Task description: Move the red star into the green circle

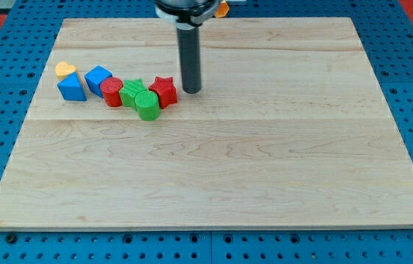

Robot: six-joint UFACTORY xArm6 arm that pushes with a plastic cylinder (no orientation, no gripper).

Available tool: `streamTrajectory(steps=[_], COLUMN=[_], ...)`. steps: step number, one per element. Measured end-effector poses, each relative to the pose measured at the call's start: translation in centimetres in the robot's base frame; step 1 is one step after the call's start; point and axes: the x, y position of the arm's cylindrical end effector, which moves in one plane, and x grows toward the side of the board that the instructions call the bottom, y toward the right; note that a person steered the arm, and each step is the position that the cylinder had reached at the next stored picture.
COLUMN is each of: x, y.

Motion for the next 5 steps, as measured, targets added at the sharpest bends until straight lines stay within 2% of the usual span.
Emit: streamTrajectory(steps=[5], x=[-0.40], y=[0.14])
